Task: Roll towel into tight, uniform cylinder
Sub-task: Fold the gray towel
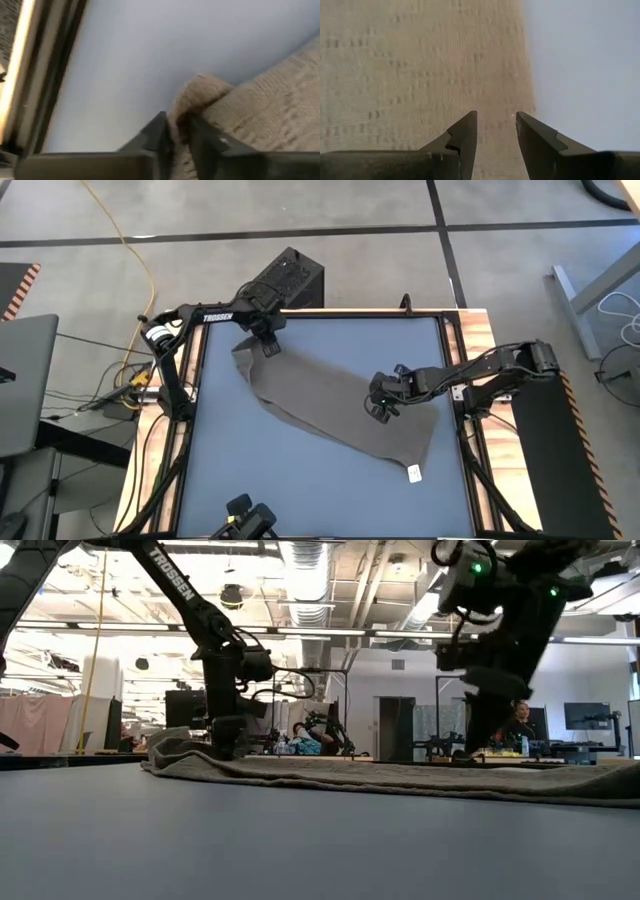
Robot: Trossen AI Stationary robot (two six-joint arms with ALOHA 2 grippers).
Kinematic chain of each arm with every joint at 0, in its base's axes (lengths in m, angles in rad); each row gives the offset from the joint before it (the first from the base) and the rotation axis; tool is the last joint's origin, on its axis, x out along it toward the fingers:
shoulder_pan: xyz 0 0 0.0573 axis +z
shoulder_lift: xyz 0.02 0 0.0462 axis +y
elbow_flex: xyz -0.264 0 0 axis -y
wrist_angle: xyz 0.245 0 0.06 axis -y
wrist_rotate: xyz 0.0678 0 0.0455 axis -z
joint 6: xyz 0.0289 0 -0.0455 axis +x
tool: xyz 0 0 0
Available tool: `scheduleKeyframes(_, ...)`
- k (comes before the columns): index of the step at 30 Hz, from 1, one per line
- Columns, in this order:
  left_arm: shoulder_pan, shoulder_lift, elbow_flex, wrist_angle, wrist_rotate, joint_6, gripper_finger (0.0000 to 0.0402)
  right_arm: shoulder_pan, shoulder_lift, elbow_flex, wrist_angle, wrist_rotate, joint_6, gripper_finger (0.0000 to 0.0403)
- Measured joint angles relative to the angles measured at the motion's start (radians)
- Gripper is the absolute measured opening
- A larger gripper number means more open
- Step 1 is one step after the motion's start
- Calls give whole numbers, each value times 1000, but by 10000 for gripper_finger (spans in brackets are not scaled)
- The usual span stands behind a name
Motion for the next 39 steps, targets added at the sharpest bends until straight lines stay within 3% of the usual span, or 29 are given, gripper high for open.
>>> scheduleKeyframes(2, 6, 0, 0, -10, 9, -9, 12, 0, 0, -48, 31, 1, 29, 163)
scheduleKeyframes(12, 105, -58, -1, -73, 113, -158, 0, 14, -5, -238, 169, 48, 204, 163)
scheduleKeyframes(18, 183, -158, -1, -85, 131, -201, 0, 33, -3, -243, 174, 76, 218, 163)
scheduleKeyframes(25, 302, -267, -2, -147, 299, -265, 0, 33, -2, -243, 175, 86, 210, 163)
scheduleKeyframes(34, 423, -280, -2, -174, 327, -300, 0, 34, -1, -244, 178, 100, 207, 163)
scheduleKeyframes(39, 472, -280, -2, -81, 444, -385, 0, 33, 0, -245, 179, 110, 207, 163)
